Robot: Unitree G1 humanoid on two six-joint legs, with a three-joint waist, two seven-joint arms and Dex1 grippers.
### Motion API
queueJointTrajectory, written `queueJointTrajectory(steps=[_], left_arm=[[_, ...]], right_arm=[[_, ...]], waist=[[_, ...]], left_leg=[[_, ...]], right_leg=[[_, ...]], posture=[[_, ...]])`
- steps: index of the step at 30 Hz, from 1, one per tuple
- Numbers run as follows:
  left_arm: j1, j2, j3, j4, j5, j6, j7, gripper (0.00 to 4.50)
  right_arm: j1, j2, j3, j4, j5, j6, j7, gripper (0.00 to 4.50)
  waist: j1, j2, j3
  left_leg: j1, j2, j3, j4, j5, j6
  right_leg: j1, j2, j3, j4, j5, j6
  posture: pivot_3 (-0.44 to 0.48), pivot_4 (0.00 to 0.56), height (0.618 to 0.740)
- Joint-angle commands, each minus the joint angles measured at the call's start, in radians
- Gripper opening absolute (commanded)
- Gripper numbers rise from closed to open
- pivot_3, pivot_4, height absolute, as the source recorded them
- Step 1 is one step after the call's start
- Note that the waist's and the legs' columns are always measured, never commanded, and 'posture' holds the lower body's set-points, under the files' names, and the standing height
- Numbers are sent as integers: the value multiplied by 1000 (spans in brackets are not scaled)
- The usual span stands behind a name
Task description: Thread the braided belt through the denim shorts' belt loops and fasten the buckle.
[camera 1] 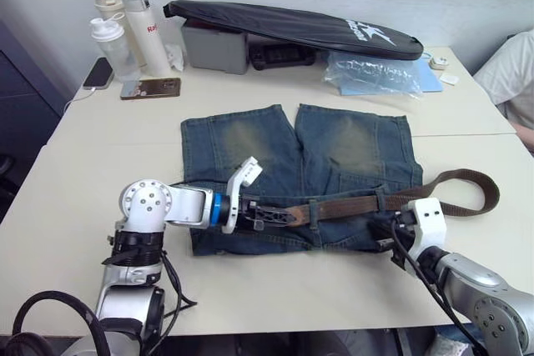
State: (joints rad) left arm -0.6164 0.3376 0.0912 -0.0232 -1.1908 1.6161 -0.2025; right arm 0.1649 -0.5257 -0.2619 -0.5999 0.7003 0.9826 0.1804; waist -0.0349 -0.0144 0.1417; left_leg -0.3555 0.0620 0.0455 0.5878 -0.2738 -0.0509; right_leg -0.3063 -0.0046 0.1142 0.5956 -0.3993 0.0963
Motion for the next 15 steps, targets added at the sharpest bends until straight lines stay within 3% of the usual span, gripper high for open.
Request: queueJointTrajectory(steps=[1,9,15], left_arm=[[-45,73,22,18,-36,-2,-70,76],[-72,230,-17,-22,-50,-2,-218,76],[-62,339,11,-2,36,-30,-276,76]], right_arm=[[31,21,7,2,-9,38,-20,0],[-2,12,29,63,-43,32,-9,0],[-57,-1,60,120,-64,36,21,0]], waist=[[2,0,0],[1,1,-1],[-18,0,-1]], left_leg=[[0,0,0,0,0,0],[0,0,1,-1,0,-1],[2,0,1,-3,1,-1]], right_leg=[[0,0,0,0,0,0],[0,-1,0,-1,0,0],[0,-2,0,-1,0,0]], posture=[[0,150,740],[0,150,740],[0,150,740]])
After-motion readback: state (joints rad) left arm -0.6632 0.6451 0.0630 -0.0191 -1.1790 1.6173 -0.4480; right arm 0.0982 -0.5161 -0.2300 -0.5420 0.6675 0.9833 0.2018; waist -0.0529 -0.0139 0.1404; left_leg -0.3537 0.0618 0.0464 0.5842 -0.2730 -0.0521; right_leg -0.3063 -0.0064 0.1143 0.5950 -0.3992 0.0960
